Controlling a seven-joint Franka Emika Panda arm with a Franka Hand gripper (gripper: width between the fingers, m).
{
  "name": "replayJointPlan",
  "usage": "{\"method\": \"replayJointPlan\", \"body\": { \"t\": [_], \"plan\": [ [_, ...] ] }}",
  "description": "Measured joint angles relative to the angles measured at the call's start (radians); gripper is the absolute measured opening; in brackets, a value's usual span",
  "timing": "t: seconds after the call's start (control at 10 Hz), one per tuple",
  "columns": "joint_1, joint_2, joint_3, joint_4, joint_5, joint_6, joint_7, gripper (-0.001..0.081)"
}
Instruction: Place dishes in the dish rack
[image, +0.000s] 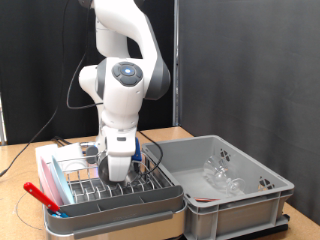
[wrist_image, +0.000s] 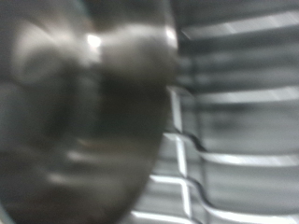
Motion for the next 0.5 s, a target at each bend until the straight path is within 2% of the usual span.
{"method": "replayJointPlan", "body": {
  "t": [0.5],
  "plan": [
    [-0.002, 0.151, -0.037, 0.146, -0.108, 0.014, 0.062, 0.0805]
  ]
}}
